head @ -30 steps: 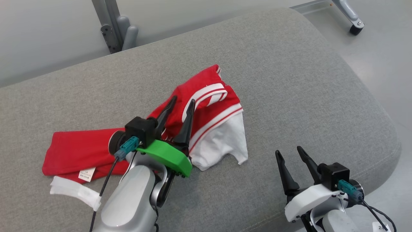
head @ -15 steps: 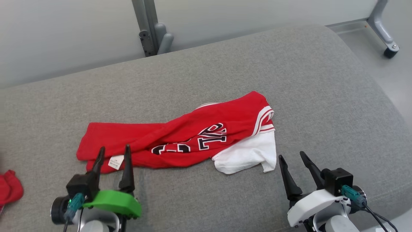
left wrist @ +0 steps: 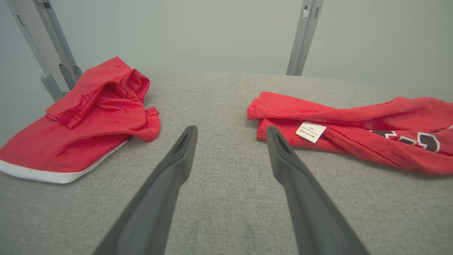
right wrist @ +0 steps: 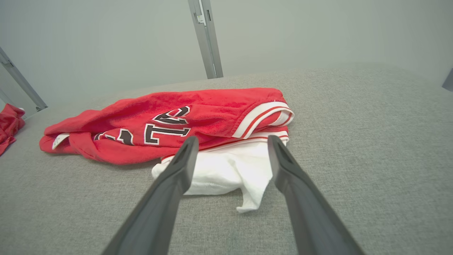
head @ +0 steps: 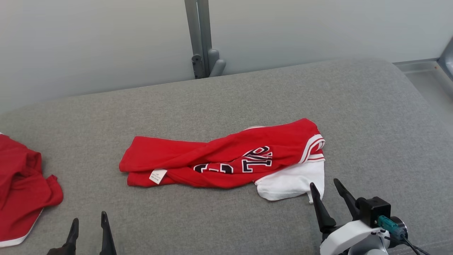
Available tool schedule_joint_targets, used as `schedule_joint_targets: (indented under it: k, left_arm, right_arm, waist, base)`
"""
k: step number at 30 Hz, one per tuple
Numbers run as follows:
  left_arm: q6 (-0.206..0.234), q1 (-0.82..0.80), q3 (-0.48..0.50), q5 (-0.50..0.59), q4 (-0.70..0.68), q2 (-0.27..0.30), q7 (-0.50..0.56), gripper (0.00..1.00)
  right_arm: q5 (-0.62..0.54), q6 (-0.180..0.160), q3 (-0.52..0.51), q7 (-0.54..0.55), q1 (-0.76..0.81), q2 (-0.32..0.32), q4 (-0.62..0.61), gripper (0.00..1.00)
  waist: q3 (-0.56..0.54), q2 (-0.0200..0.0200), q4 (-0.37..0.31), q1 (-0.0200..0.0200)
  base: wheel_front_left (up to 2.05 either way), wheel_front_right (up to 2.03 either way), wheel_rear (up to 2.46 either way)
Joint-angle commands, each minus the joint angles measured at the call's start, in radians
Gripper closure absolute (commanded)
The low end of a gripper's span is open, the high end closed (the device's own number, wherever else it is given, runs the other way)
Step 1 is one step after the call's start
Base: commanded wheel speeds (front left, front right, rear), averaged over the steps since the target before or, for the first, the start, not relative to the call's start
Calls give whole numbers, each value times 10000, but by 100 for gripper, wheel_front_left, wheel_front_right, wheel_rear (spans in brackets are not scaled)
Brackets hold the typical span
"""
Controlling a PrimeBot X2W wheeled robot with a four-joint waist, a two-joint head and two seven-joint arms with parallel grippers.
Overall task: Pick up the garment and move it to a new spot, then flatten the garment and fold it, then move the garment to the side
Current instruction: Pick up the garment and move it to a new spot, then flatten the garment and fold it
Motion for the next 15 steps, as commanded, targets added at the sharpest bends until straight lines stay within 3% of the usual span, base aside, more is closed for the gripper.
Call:
schedule_joint_targets:
  k: [1,15]
  left_arm:
    - [-8,169,34,-56,45,20,-1,0]
    - [-33,-8,-718,-457,141,23,-1,0]
  right_arm:
    - [-62,-10,-35,-35,124,-28,6,0]
    - [9,-10,-108,-35,34,-118,140,0]
  waist:
    - [-215,0,220,1]
    - [172,0,782,1]
  base:
    - [0,0,0]
    - [0,0,0]
